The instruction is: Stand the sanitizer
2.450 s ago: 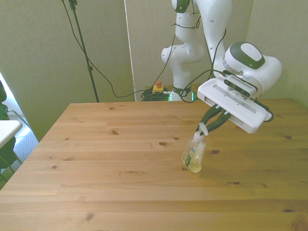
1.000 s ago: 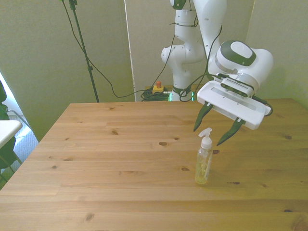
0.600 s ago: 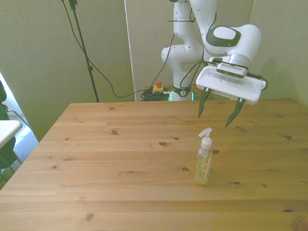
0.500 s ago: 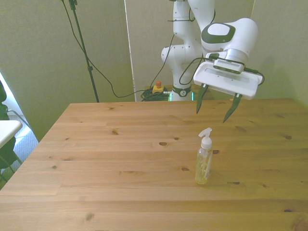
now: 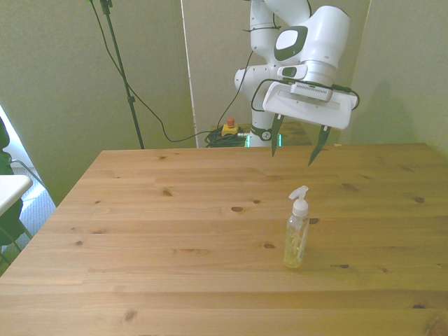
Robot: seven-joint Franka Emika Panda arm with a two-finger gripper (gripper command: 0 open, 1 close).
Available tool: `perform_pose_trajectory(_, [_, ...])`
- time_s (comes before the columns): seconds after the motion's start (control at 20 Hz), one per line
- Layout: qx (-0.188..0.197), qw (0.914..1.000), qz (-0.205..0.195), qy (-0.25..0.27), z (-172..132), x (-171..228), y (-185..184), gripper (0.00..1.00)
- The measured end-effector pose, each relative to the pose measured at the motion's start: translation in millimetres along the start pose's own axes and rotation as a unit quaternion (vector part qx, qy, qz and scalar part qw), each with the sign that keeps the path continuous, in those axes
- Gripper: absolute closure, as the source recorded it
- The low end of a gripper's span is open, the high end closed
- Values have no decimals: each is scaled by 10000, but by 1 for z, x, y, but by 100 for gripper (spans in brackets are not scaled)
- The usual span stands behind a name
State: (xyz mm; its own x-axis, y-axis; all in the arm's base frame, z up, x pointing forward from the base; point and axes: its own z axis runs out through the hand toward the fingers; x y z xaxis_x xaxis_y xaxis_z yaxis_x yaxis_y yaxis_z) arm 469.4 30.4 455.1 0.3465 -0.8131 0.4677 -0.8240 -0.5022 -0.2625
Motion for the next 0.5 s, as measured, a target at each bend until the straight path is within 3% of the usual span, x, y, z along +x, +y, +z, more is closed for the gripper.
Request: perform_pose_trajectory(0.5, [-62, 9940, -640, -889, -34, -10, 44, 0])
